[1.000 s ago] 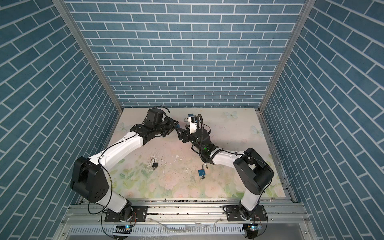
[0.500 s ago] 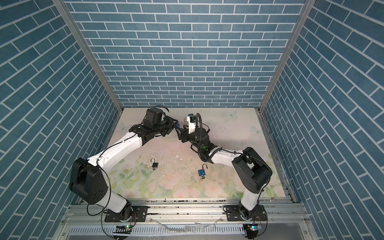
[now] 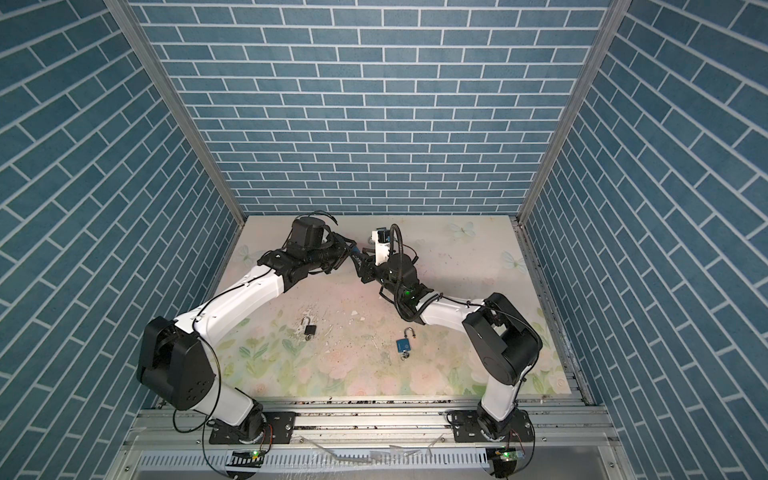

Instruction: Lock with the key

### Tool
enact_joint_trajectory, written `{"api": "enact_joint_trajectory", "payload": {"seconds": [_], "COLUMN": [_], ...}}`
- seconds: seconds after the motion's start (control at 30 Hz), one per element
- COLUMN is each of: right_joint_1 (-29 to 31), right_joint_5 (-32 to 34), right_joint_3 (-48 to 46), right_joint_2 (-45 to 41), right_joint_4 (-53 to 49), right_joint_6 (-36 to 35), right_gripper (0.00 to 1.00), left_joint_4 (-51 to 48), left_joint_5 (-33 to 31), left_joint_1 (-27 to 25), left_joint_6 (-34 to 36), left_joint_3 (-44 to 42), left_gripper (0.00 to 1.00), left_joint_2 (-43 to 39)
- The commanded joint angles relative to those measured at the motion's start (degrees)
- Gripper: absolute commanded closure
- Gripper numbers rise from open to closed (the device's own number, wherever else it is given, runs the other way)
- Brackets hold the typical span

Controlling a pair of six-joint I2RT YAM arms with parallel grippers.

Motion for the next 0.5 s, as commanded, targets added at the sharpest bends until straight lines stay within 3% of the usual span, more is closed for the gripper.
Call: {"api": "enact_joint_trajectory", "payload": {"seconds": [0.0, 0.47], "right_joint_1": [0.2, 0.2], "right_joint_5": [-1.5, -1.7], "right_joint_3": [1.3, 1.3], "right_joint_2": [1.1, 1.0], "right_joint_4": [0.7, 1.5], "right_joint_6": [1.0, 1.5], "right_gripper": [0.56, 0.6], "left_joint_4": [2.1, 2.0], "left_joint_5": [-0.3, -0.6], "left_joint_1": [0.2, 0.2], "left_joint_6": [0.0, -0.1], "left_joint_3": [-0.4, -1.2], "left_gripper": [0.69, 0.69], "left_joint_2": [-2.5, -3.5]}}
